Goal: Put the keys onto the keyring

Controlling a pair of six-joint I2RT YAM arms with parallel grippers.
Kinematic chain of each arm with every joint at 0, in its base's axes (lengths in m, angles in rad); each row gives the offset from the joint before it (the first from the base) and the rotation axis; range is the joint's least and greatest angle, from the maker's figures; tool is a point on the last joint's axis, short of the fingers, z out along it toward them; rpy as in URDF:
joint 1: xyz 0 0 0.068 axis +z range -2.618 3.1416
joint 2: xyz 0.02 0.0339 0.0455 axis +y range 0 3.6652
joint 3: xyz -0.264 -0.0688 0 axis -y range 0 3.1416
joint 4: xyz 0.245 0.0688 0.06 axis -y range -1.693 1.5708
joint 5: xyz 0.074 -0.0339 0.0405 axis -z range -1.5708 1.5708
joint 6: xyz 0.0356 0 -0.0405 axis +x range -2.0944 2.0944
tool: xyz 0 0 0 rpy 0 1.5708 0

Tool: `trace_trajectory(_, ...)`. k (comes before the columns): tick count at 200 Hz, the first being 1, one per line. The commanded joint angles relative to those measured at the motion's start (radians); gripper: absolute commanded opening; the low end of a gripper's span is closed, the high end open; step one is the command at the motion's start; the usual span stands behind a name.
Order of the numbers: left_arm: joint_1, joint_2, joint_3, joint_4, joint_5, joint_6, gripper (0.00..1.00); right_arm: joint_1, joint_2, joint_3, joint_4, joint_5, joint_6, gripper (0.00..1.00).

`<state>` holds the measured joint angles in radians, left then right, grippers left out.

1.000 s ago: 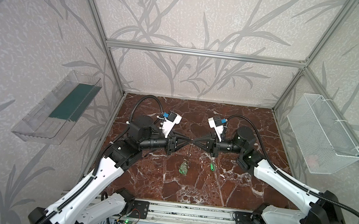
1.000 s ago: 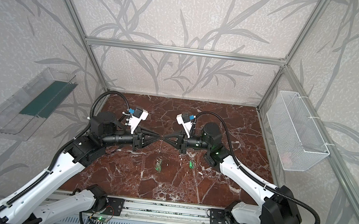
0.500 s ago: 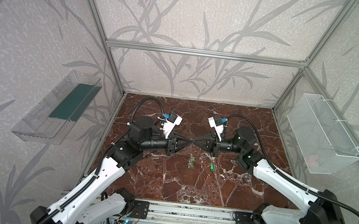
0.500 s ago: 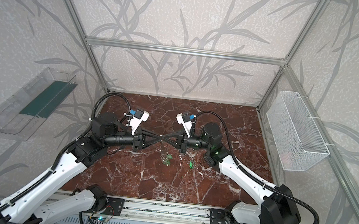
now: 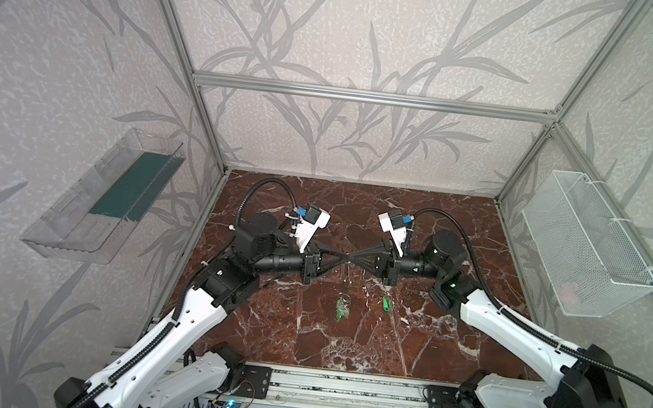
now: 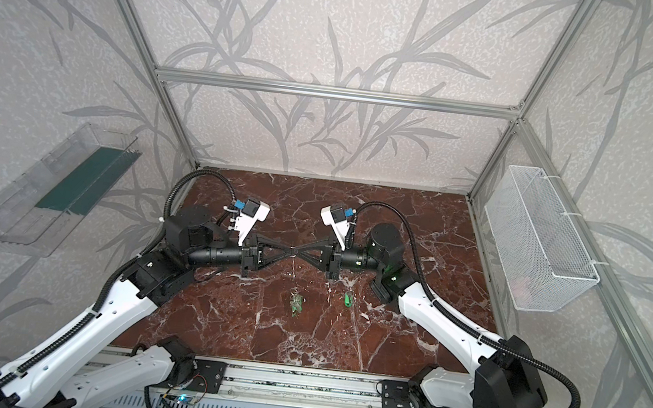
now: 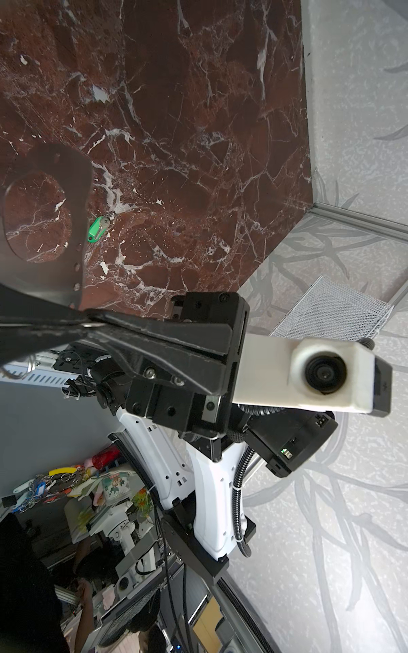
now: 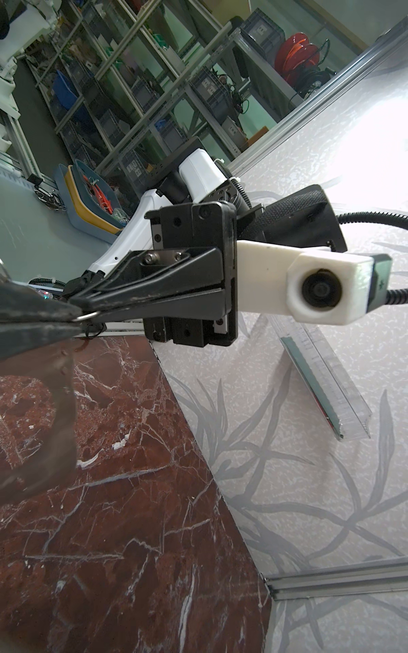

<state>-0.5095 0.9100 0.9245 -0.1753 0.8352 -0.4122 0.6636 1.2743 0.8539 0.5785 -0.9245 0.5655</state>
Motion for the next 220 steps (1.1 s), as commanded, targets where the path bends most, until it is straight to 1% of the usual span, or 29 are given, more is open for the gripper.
trace_trajectory(1, -0.002, -0.018, 0.021, -0.029, -0.035, 0.049, 0.0, -0.005, -0.018, 0.029, -0.024, 0.029, -0.028, 0.01)
trace_trajectory(7, -0.002, -0.019, 0.029, -0.053, -0.052, 0.066, 0.0, -0.006, -0.029, 0.025, -0.044, 0.039, -0.039, 0.06)
trace_trajectory(24, -0.002, -0.025, 0.049, -0.111, -0.098, 0.112, 0.0, -0.023, -0.066, 0.004, -0.091, 0.081, -0.057, 0.27)
trace_trajectory(29, -0.002, -0.026, 0.055, -0.128, -0.11, 0.124, 0.0, -0.033, -0.078, -0.006, -0.1, 0.096, -0.058, 0.3)
trace_trajectory(35, -0.003, -0.028, 0.063, -0.146, -0.123, 0.14, 0.0, -0.045, -0.093, -0.019, -0.105, 0.11, -0.056, 0.32)
trace_trajectory(67, -0.003, -0.021, 0.096, -0.233, -0.197, 0.215, 0.0, -0.09, -0.149, -0.07, -0.146, 0.153, -0.062, 0.37)
trace_trajectory(103, -0.011, 0.002, 0.133, -0.313, -0.236, 0.278, 0.0, -0.09, -0.189, -0.074, -0.303, 0.213, -0.14, 0.39)
trace_trajectory(121, -0.016, 0.005, 0.143, -0.335, -0.253, 0.301, 0.0, -0.091, -0.203, -0.075, -0.375, 0.262, -0.17, 0.39)
trace_trajectory(134, -0.018, 0.002, 0.145, -0.341, -0.264, 0.306, 0.0, -0.09, -0.205, -0.065, -0.467, 0.319, -0.201, 0.4)
trace_trajectory(163, -0.02, -0.009, 0.133, -0.341, -0.277, 0.311, 0.0, -0.091, -0.179, -0.034, -0.728, 0.547, -0.261, 0.41)
trace_trajectory(171, -0.021, -0.012, 0.13, -0.342, -0.28, 0.312, 0.0, -0.091, -0.164, -0.033, -0.787, 0.594, -0.275, 0.41)
trace_trajectory(207, -0.022, -0.028, 0.114, -0.332, -0.279, 0.312, 0.0, -0.09, -0.047, -0.009, -0.997, 0.714, -0.315, 0.4)
trace_trajectory(220, -0.022, -0.034, 0.108, -0.327, -0.277, 0.312, 0.0, -0.09, -0.002, 0.0, -1.036, 0.742, -0.326, 0.39)
